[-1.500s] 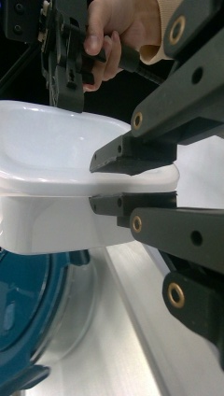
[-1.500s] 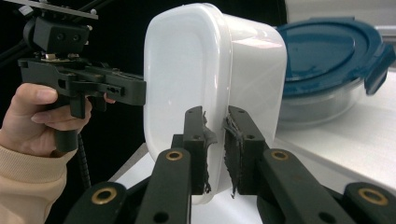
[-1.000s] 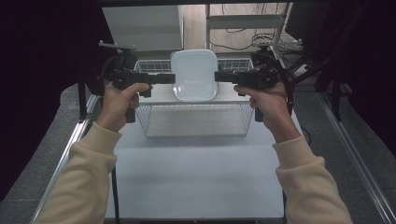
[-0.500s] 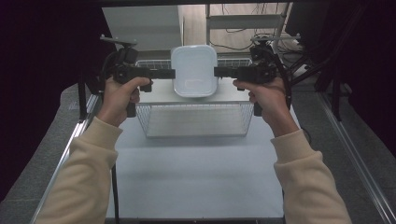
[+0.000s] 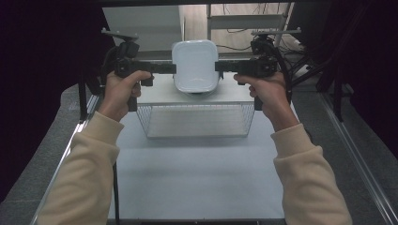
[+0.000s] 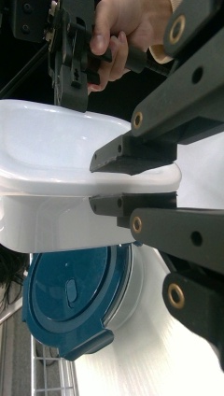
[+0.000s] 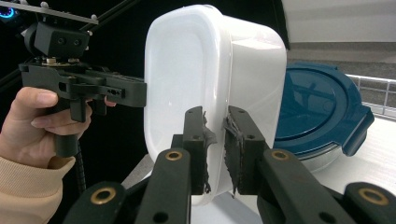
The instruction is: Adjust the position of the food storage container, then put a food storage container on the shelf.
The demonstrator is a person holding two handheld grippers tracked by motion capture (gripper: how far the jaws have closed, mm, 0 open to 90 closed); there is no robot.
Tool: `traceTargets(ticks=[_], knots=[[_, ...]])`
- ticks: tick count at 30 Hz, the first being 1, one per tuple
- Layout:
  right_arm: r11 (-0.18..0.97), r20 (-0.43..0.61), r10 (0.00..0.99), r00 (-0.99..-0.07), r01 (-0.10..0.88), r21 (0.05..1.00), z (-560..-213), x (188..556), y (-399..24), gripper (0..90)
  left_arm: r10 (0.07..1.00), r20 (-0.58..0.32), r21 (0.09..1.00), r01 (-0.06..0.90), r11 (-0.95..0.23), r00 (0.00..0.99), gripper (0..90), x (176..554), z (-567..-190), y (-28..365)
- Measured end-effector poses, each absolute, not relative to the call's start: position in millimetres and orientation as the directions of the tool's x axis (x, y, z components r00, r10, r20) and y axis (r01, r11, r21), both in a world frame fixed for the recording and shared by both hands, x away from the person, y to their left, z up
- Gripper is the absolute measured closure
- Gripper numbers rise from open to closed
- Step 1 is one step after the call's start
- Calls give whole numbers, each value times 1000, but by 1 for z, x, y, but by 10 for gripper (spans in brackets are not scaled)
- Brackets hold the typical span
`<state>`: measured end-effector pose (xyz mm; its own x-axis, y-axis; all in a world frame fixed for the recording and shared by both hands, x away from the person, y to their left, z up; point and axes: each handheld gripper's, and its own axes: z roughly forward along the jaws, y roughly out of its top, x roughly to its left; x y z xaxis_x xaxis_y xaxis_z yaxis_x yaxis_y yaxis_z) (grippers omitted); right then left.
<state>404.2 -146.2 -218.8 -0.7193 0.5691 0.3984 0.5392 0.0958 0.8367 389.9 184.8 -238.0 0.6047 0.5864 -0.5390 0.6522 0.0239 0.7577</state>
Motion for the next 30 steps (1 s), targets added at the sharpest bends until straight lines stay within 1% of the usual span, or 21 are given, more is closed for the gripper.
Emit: traceTargets(ticks=[9,22,30], knots=[[89,402,572,-715,541,836,-218,408,-149,782,582,-543,756,654,26,605,795,395,-236,182],[78,417,574,-704,554,829,-212,423,-146,781,595,-550,747,664,37,586,795,408,-228,184],[66,441,579,-686,579,813,-209,433,-145,779,586,-576,730,682,54,570,794,421,-225,185]])
